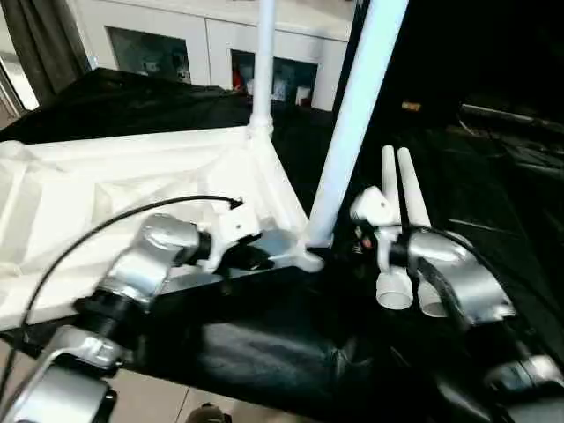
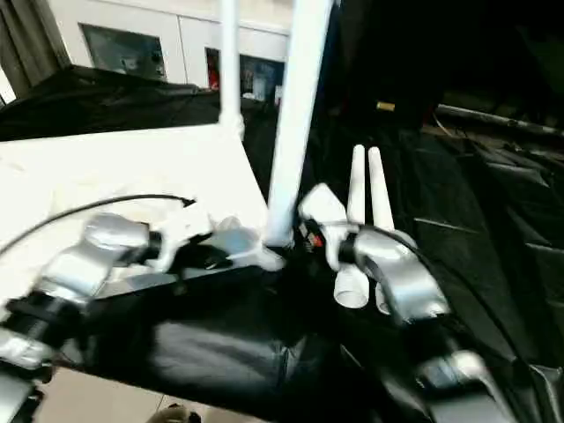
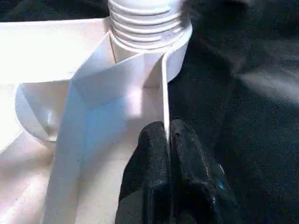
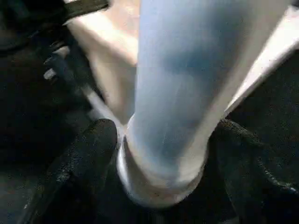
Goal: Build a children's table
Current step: Rotate leg to tighten
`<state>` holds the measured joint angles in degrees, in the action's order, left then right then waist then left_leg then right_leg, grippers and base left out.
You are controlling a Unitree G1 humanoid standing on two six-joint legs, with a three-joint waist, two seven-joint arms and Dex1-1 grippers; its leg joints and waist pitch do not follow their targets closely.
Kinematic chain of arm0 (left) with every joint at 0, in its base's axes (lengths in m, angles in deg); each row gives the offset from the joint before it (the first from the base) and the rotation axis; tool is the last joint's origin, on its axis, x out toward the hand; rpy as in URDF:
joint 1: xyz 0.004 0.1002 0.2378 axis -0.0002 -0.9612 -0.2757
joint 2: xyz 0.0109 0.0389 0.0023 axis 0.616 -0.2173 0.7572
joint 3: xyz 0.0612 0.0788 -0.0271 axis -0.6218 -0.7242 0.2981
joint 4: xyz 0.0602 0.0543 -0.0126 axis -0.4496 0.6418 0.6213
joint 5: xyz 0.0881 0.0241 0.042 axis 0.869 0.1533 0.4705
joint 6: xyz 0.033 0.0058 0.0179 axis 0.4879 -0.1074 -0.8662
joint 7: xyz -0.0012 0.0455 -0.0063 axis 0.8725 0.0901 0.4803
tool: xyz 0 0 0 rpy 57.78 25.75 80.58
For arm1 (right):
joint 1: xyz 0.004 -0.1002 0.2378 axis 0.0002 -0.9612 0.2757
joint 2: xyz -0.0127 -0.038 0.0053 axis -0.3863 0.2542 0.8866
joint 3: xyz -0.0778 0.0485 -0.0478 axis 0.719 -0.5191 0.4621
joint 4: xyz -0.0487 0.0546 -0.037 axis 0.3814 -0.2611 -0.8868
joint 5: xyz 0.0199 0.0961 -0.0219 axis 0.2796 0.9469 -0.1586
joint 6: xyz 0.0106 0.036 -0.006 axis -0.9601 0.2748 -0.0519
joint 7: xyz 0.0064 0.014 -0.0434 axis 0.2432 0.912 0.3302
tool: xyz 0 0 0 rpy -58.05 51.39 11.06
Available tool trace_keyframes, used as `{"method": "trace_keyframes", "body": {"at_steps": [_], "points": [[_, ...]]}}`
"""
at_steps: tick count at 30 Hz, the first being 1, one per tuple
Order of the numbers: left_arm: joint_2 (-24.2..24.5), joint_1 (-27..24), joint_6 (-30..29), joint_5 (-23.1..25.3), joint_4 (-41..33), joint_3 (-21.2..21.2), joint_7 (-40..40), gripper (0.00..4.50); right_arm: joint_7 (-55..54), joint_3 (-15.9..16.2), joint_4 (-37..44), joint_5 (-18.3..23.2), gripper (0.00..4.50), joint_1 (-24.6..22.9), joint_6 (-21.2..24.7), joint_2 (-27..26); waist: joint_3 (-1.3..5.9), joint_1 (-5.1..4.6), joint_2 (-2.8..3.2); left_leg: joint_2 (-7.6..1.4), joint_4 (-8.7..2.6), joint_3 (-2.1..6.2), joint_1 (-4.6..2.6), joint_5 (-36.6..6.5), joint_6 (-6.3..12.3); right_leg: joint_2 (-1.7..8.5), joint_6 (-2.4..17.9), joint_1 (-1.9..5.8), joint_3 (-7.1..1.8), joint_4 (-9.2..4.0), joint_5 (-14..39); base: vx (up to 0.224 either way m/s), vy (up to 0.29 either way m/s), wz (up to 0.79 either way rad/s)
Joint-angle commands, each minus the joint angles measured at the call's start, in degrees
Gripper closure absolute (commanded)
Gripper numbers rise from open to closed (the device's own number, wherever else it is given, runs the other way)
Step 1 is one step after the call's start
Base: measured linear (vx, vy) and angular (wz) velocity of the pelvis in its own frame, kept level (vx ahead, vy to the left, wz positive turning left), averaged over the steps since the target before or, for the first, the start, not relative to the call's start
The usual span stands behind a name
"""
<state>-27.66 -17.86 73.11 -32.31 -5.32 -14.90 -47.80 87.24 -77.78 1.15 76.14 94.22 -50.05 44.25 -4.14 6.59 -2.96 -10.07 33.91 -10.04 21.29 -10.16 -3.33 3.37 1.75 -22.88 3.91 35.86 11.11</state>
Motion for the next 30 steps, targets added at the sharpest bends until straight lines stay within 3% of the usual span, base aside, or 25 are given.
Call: {"method": "trace_keyframes", "body": {"at_steps": [1, 6, 15, 22, 30], "points": [[0.14, 0.87, 2.02, -0.59, -0.86, -0.71, -2.16, 4.50, 1.72, 0.81, 1.96, 0.58, 1.06, -0.35, 1.33, 0.86, 3.88, -0.04, 0.87, -3.62, -4.28, 1.29, -0.98, -11.91, 1.55, 5.64, 11.53, 2.81, -3.46, -4.69, 10.37, 0.000, 0.000, 0.00], [0.61, 1.10, 2.56, -0.93, -0.57, -0.74, -3.18, 4.50, 1.13, 1.77, 1.20, -1.11, 1.06, -0.63, 0.41, 0.37, 3.78, -0.03, 0.90, -3.71, -4.39, 1.35, -1.09, -12.79, 0.54, 5.79, 11.28, 2.67, -3.46, -4.88, 12.99, 0.000, 0.000, 0.00], [0.22, 1.01, 3.29, -0.87, -0.43, -0.95, -3.62, 4.50, -0.35, 2.50, -0.23, -3.02, 1.06, 0.05, 0.17, -0.56, 3.67, -0.06, 0.83, -3.64, -4.39, 1.32, -1.02, -12.29, 0.66, 5.73, 11.45, 2.70, -3.49, -4.77, 11.63, 0.000, 0.000, 0.00], [0.52, 1.06, 3.47, -0.73, -0.09, -0.73, -3.64, 4.50, -0.27, 2.40, 0.03, -2.34, 1.70, 0.01, 0.60, -0.86, 3.64, -0.03, 0.80, -3.68, -4.42, 1.32, -1.07, -12.51, 0.59, 5.82, 11.09, 2.69, -3.52, -4.87, 12.55, 0.000, 0.000, 0.00], [0.33, 1.12, 3.29, -0.36, 0.61, -0.45, -2.54, 4.50, -0.89, 1.93, -0.41, -2.09, 1.83, -1.14, 1.24, -1.94, 3.65, -0.09, 0.81, -3.70, -4.43, 1.33, -1.07, -12.55, 0.53, 5.82, 11.07, 2.67, -3.53, -4.85, 12.53, 0.000, 0.000, 0.00]]}}
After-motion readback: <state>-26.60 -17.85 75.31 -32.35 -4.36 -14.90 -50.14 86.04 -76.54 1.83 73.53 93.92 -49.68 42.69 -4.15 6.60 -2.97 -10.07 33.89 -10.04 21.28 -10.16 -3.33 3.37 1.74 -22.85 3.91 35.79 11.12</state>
